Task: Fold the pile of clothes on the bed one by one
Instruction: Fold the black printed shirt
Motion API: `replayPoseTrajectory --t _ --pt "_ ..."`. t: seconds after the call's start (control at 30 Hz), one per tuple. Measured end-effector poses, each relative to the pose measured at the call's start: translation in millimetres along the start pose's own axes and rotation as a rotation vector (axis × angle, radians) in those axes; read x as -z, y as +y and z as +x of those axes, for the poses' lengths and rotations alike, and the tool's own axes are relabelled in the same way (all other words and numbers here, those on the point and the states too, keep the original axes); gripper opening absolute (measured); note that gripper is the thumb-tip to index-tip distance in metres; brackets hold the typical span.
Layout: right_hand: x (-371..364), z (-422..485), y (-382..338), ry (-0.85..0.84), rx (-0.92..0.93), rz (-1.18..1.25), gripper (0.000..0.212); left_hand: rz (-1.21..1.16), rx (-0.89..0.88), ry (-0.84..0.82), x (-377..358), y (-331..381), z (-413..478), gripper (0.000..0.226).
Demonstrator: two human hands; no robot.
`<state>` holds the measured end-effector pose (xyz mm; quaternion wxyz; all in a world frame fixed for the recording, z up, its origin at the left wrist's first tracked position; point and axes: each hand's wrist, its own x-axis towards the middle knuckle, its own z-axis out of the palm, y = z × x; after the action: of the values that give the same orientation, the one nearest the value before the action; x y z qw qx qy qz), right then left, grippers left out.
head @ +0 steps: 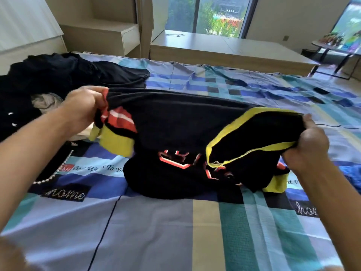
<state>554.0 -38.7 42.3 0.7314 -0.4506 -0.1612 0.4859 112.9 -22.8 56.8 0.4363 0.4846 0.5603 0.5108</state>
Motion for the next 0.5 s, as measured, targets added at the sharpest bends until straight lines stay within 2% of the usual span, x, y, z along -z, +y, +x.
replayPoseTrajectory --t 0.07,0.1,0.17,0.2,0.23,0.27,0.33,0.4,0.47,0.5 --pt "-9 -12 5 -0.029 -0.039 -0.059 0.037 0.073 0.114 0.184 13 -17 9 0.037" --pt "-12 -19 9 -0.059 -0.072 -0.089 0.039 0.208 0.128 0.292 18 -26 14 0.034" --pt "-20 -31 17 -0.138 -0.135 -0.156 0.044 0.639 0.078 0.474 21 -34 17 0.028" --pt "-22 -36 21 -0.169 -0.166 -0.183 0.044 0.823 -0.029 0.528 12 -32 11 0.022" --pt "-24 -42 26 -0.193 -0.195 -0.199 0.043 0.886 -0.178 0.492 -5 -27 1 0.015" --pt "-27 -48 29 -0.220 -0.226 -0.202 0.042 0.847 -0.325 0.376 -27 -20 -14 0.010" --pt "-33 -59 37 -0.291 -0.274 -0.204 0.041 0.699 -0.484 0.031 -75 -11 -47 0.009" --pt "-35 -66 42 -0.369 -0.287 -0.218 0.041 0.753 -0.499 -0.260 -117 -18 -72 0.035" --pt "-36 -73 43 -0.498 -0.287 -0.218 0.035 0.825 -0.474 -0.378 -145 -36 -78 0.058" --pt "-35 -76 42 -0.588 -0.280 -0.219 0.031 0.833 -0.452 -0.396 -154 -46 -78 0.061"
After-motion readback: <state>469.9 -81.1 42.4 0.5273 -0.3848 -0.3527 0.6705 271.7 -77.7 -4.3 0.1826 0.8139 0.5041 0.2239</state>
